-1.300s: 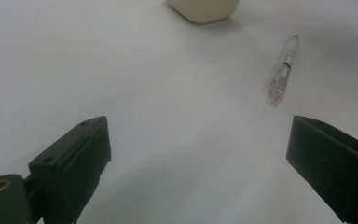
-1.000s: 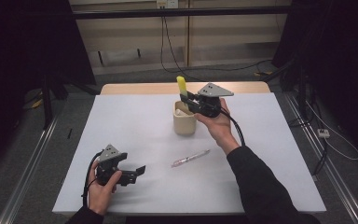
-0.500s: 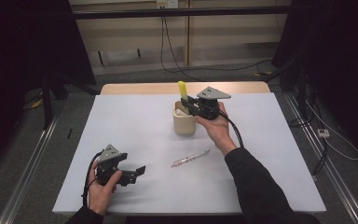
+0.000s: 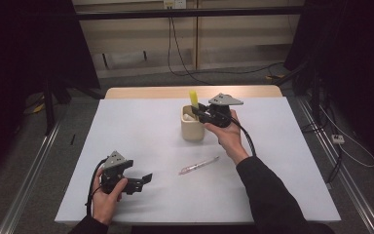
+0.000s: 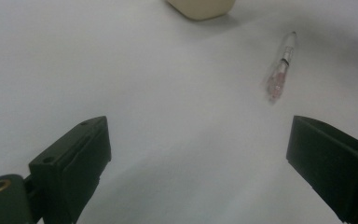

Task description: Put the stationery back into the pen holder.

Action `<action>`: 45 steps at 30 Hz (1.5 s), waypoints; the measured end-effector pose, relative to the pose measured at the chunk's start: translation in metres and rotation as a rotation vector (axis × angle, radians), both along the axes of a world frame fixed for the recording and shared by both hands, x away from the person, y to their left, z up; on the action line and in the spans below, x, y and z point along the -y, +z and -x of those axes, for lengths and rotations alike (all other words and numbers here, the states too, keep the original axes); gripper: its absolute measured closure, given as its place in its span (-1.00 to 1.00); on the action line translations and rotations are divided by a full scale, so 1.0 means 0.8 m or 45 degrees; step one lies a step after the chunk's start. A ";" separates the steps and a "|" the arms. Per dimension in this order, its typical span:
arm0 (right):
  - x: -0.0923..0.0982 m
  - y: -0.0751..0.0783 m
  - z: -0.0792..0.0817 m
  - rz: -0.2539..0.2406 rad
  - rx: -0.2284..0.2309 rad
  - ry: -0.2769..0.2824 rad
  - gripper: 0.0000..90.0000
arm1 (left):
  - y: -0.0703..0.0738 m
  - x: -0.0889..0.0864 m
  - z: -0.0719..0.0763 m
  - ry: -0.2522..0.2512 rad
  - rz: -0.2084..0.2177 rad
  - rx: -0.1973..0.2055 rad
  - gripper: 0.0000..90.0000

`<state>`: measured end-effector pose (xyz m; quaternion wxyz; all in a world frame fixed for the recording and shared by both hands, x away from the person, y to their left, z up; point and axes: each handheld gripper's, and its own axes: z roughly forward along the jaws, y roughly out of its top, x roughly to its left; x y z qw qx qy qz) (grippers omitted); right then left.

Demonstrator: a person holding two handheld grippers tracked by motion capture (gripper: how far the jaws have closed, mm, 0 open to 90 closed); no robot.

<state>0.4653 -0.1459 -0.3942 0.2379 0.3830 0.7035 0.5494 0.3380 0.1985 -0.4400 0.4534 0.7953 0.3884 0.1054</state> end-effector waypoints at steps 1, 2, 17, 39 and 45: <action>0.001 0.001 0.000 -0.014 0.004 0.009 0.50 | 0.000 0.000 0.000 0.004 0.003 -0.003 -0.86; 0.001 0.002 0.001 -0.015 0.007 0.006 0.41 | 0.000 0.000 0.000 0.005 0.001 -0.005 -0.86; 0.014 0.010 0.017 0.011 -0.023 -0.026 -0.63 | 0.000 0.000 0.000 0.007 0.001 -0.008 -0.86; 0.039 -0.006 0.073 0.173 -0.201 0.137 -0.73 | -0.001 -0.001 0.000 0.006 0.000 -0.011 -0.86; 0.037 -0.015 0.084 0.207 -0.227 0.204 -0.48 | -0.001 0.000 0.000 0.004 0.005 -0.014 -0.86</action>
